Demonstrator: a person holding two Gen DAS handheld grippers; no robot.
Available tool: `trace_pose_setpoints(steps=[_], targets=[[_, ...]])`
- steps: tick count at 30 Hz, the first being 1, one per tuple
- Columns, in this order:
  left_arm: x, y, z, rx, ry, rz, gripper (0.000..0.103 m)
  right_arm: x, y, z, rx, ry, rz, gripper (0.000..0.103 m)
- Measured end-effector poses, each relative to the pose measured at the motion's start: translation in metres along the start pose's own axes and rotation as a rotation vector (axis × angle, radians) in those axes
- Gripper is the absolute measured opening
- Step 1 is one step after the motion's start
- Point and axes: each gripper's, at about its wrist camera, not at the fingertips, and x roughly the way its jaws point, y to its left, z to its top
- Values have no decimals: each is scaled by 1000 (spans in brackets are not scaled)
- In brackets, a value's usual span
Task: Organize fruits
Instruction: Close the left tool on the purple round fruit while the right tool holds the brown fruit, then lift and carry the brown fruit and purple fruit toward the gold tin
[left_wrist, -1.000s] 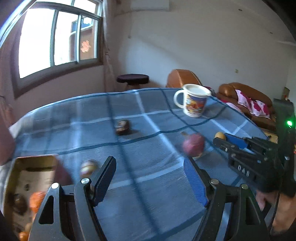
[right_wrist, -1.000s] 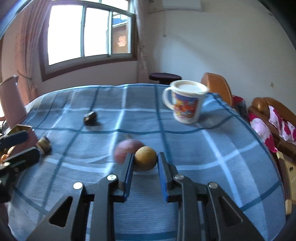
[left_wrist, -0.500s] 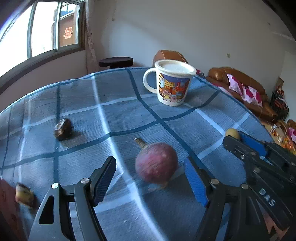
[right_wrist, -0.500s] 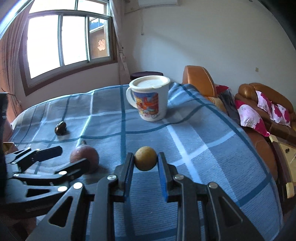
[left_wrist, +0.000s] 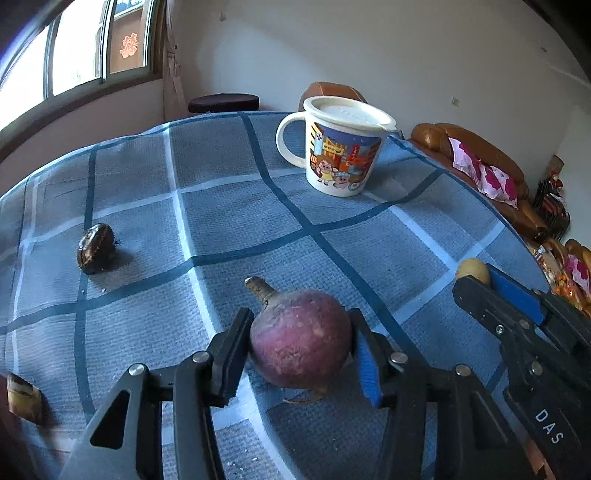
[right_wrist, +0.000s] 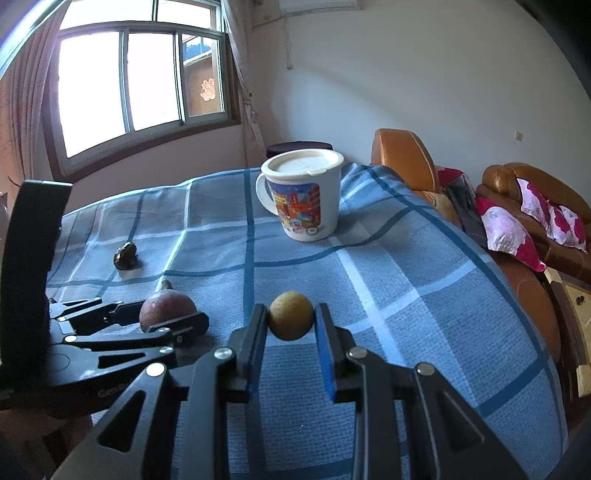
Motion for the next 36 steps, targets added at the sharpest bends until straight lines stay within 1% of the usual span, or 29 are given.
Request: trace_pose_setpoints(steps=[2, 8, 13, 19, 36], targets=[[-6, -1, -1, 10, -23, 12, 53, -2, 2, 0, -8, -14, 14, 29], [-21, -3, -4, 25, -99, 48, 53, -11, 9, -1, -45, -56, 7, 29], [-33, -6, -6, 37, -153, 80, 53, -15, 8, -1, -44, -81, 16, 29], [-38, -10, -8, 55, -182, 98, 53, -20, 11, -1, -53, -106, 18, 29], [-55, -13, -14, 65, -276, 139, 53, -33, 14, -4, -61, -181, 33, 29]])
